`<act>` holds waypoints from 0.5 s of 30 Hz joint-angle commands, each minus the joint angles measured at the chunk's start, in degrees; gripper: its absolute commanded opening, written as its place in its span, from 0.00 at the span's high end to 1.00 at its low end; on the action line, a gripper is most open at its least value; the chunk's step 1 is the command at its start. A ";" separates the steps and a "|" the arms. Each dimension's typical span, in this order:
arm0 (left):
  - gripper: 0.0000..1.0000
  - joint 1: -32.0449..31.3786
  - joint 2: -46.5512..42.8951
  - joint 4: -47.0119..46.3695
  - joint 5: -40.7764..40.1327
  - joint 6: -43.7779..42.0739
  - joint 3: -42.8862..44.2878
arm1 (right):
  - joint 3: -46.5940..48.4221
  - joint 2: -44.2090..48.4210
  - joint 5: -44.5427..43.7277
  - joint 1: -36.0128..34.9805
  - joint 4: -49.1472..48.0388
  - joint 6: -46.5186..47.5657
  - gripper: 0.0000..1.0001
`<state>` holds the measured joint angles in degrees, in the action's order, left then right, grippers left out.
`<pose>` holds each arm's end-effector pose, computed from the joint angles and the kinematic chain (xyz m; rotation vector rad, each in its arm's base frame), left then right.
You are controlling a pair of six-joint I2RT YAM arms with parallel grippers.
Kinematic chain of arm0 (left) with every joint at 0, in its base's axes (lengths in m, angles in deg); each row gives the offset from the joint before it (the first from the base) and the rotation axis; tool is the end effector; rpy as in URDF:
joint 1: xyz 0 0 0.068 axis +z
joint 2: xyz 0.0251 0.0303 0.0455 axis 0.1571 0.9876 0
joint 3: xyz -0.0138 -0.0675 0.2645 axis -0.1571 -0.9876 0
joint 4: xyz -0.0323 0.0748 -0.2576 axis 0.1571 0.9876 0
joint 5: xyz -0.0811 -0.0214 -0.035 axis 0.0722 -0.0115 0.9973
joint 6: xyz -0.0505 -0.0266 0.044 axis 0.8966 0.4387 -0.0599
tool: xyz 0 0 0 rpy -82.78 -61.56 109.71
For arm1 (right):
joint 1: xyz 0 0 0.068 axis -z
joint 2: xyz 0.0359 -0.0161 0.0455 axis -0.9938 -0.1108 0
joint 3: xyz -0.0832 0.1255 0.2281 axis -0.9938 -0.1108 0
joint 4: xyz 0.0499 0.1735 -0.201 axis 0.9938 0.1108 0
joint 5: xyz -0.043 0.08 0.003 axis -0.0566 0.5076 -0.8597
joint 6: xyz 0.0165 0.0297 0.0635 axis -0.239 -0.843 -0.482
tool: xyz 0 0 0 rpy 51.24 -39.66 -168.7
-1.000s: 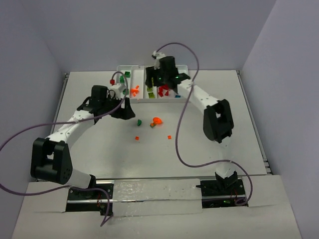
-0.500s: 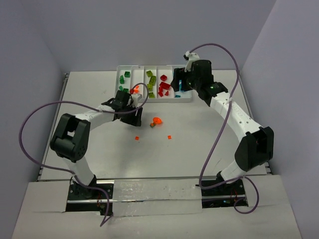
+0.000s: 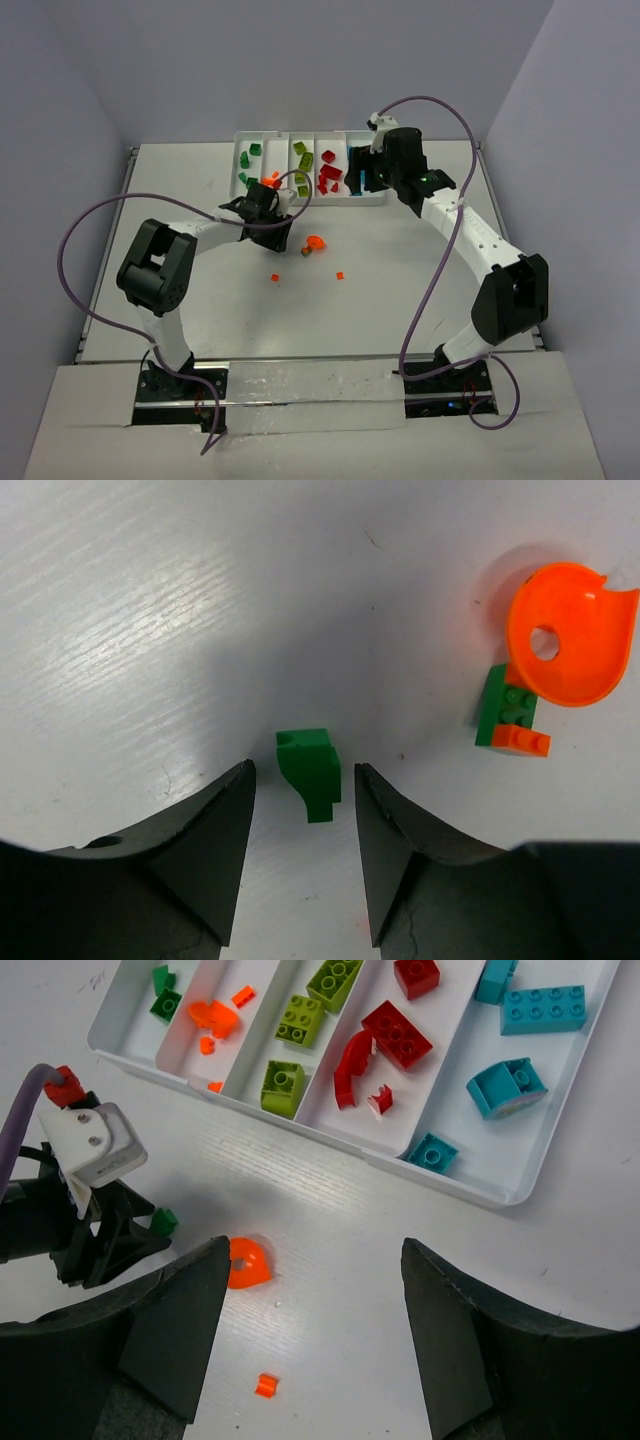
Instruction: Sort the legos into containers by color
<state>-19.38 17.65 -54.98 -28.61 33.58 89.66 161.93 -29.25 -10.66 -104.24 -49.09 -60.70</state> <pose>0.3495 -0.1967 0.1334 0.6153 2.5251 -0.3469 0.3636 0.1463 0.3272 -0.3536 2.0700 0.4427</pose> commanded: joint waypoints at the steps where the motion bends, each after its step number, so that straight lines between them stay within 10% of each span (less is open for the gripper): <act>1: 0.54 -0.35 1.90 -1.38 -1.51 -0.64 2.00 | -1.00 3.14 0.30 0.39 -0.76 1.02 0.24; 15: 0.74 7.94 -8.54 10.24 3.10 -2.31 10.84 | -5.36 4.15 3.24 0.39 0.02 3.34 0.24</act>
<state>-16.88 14.74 -48.69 -28.11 32.26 91.48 158.18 -28.15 -9.55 -104.22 -49.03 -59.00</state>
